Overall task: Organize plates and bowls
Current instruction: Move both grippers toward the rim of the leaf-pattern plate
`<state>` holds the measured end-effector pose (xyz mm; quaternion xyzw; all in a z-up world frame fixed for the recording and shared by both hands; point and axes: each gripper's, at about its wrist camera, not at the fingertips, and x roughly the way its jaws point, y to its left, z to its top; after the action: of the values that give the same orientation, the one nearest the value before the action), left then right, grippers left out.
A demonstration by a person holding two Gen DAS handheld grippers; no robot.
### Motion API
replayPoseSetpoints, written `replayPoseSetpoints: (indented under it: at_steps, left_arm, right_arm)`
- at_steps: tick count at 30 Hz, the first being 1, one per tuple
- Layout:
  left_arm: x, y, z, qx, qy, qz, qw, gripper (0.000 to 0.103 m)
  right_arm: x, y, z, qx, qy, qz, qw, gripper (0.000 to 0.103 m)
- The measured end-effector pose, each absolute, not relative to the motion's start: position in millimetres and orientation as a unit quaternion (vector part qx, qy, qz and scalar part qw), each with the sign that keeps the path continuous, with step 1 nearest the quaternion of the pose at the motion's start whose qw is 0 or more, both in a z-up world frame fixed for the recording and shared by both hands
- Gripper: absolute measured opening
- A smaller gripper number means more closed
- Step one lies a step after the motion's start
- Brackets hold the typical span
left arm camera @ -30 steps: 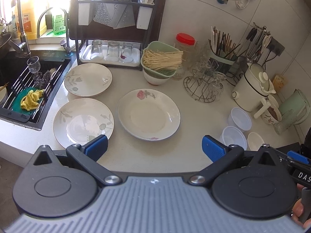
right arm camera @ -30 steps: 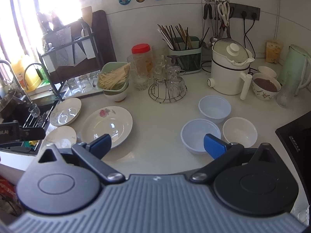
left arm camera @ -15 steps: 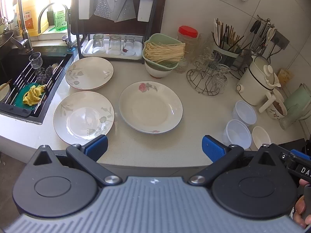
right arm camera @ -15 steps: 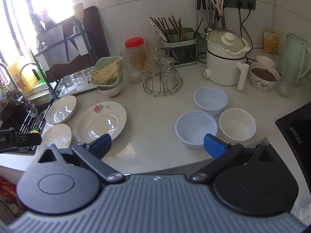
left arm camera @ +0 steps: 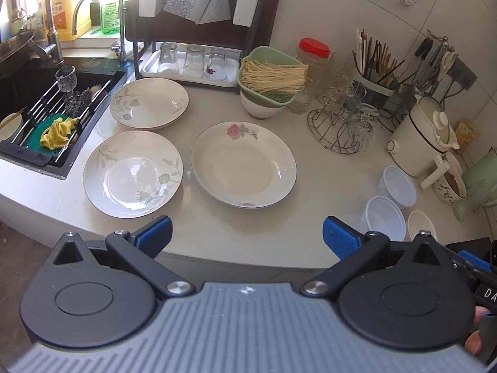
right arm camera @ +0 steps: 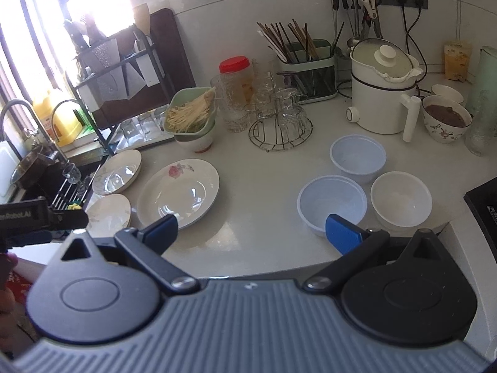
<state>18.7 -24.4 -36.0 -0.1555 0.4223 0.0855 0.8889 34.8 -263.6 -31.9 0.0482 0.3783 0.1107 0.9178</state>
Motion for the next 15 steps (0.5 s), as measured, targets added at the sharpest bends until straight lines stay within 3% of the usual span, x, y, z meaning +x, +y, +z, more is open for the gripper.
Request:
replayPoseSetpoints:
  at_steps: [15]
  left_arm:
    - [5, -17, -43, -0.171, 0.419, 0.136, 0.881, 0.103]
  right_arm:
    - [41, -260, -44, 0.024, 0.409, 0.148, 0.9, 0.103]
